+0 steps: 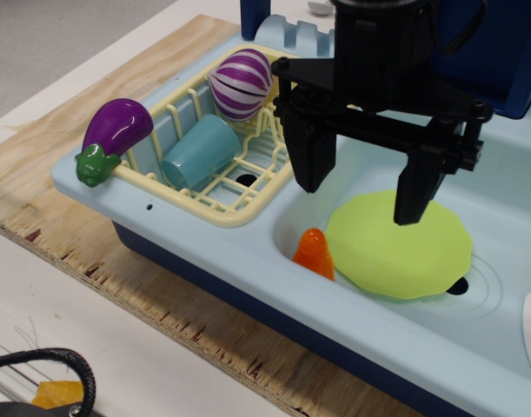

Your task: Put carrot on plate

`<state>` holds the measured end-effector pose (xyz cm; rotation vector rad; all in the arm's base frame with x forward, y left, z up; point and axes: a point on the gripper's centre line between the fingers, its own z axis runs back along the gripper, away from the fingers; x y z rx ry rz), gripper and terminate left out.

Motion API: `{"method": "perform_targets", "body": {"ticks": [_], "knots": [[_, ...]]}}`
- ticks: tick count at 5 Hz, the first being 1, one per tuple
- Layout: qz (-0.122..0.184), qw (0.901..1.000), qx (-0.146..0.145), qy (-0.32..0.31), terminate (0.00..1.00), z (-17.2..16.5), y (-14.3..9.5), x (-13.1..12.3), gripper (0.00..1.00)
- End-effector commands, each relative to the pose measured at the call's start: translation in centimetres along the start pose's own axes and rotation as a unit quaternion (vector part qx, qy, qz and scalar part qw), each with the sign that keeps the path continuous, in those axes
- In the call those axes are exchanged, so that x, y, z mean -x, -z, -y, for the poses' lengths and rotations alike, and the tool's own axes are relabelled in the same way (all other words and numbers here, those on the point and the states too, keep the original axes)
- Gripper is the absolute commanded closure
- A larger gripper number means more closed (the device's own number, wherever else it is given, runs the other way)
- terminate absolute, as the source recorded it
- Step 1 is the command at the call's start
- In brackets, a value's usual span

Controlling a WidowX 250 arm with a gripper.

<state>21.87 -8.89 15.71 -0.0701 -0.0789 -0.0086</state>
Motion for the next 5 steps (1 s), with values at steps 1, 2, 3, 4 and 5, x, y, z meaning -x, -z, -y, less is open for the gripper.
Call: {"method": "perform_targets", "body": {"ticks": [1,2,3,4,5], "knots": [[0.000,1.0000,0.000,0.000,0.00,0.0,0.0,0.0,0.00],[0.008,0.9999,-0.006,-0.012,0.00,-0.1,0.3,0.3,0.00],[0.013,0.9998,-0.011,-0.008,0.00,0.1,0.7,0.6,0.00],[0.024,0.9995,-0.009,-0.016,0.00,0.0,1.3,1.2,0.00],[0.032,0.9995,-0.005,0.008,0.00,-0.5,1.9,1.5,0.00]]}}
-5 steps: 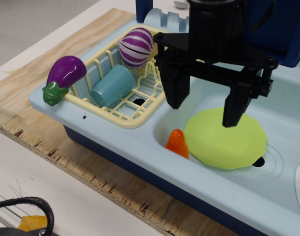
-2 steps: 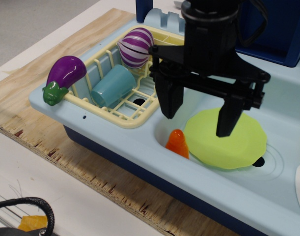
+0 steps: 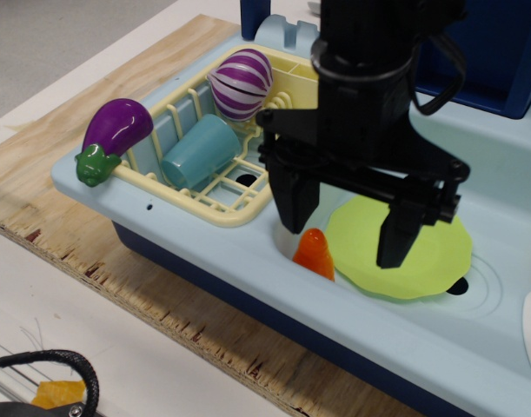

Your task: Put carrot on plate

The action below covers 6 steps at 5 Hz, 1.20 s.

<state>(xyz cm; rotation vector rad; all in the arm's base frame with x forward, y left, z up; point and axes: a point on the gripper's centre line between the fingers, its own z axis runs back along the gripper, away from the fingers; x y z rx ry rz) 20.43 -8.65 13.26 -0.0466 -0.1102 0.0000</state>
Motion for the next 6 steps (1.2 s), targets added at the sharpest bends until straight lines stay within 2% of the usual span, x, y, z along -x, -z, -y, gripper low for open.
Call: {"method": "perform_targets", "body": {"ticks": [1,3,5,6], "knots": [[0.035,0.9992,0.001,0.018,0.00,-0.6,-0.1,-0.1,0.00],[0.012,0.9998,0.012,0.013,0.00,-0.8,1.0,-0.9,0.00],[0.017,0.9994,0.029,0.010,0.00,-1.1,2.1,-1.2,0.00],[0.011,0.9991,0.040,-0.008,0.00,-1.3,3.0,-0.4,0.00]]}}
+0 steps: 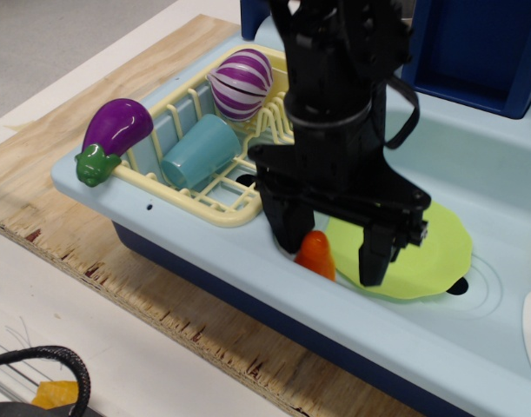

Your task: Put carrot on plate

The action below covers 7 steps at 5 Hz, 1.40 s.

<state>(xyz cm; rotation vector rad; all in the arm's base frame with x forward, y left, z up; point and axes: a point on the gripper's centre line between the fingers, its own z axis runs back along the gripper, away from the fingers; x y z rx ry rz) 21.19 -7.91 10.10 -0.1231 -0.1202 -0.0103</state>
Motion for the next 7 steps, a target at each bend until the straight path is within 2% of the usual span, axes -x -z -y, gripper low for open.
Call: {"method": "perform_targets", "body": {"ticks": [1,3,4,5,6,7], "knots": [[-0.005,0.9999,0.007,-0.014,0.00,-0.5,0.1,0.0,1.00],[-0.004,0.9998,0.012,-0.015,0.00,-0.5,0.1,-0.1,1.00],[0.029,0.9994,-0.015,0.011,0.00,0.3,-2.1,-1.3,1.00],[0.023,0.9991,-0.014,0.032,0.00,1.2,-3.0,-3.2,1.00],[0.038,0.9979,-0.006,0.052,0.00,1.9,-3.2,-4.3,1.00],[0.038,0.9967,0.020,0.068,0.00,1.8,-2.1,-5.6,1.00]]}}
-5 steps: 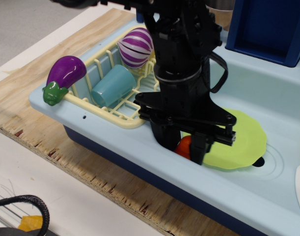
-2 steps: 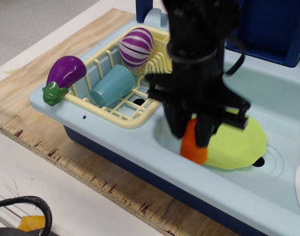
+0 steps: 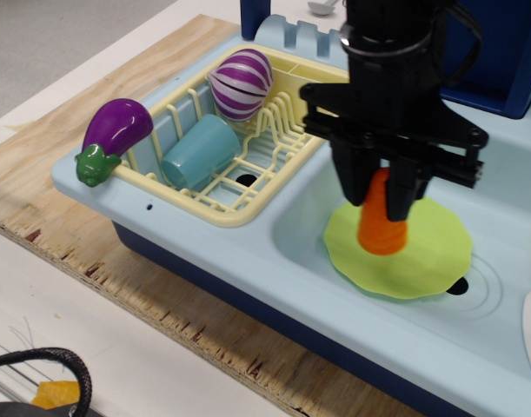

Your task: Put carrot on plate

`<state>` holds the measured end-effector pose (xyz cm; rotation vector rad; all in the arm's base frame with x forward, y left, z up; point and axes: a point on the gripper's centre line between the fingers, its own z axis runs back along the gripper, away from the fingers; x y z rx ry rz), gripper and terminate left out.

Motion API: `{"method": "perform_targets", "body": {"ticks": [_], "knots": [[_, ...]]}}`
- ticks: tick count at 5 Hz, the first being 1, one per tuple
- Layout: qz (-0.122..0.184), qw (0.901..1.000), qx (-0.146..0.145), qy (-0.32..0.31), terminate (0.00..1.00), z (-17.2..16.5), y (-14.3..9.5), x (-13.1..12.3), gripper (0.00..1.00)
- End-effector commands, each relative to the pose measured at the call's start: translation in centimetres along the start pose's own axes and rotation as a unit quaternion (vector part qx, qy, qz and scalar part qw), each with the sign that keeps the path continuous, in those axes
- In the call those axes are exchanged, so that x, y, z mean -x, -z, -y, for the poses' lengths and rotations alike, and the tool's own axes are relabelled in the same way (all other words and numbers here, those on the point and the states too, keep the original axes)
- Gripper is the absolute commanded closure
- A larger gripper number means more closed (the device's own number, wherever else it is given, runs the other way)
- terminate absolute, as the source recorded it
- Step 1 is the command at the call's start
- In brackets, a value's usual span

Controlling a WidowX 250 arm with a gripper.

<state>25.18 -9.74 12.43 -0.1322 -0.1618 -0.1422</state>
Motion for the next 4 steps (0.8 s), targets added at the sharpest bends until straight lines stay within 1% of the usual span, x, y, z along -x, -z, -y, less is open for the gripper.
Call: {"method": "perform_targets", "body": {"ticks": [1,2,3,4], "knots": [[0.027,0.9993,0.026,0.009,0.00,-0.71,0.42,-1.15,0.00],[0.027,0.9989,0.037,0.014,0.00,-0.66,1.30,-1.50,0.00],[0.027,0.9989,0.037,0.014,0.00,-0.66,1.30,-1.50,0.00],[0.027,0.9989,0.037,0.014,1.00,-0.66,1.30,-1.50,0.00]]}}
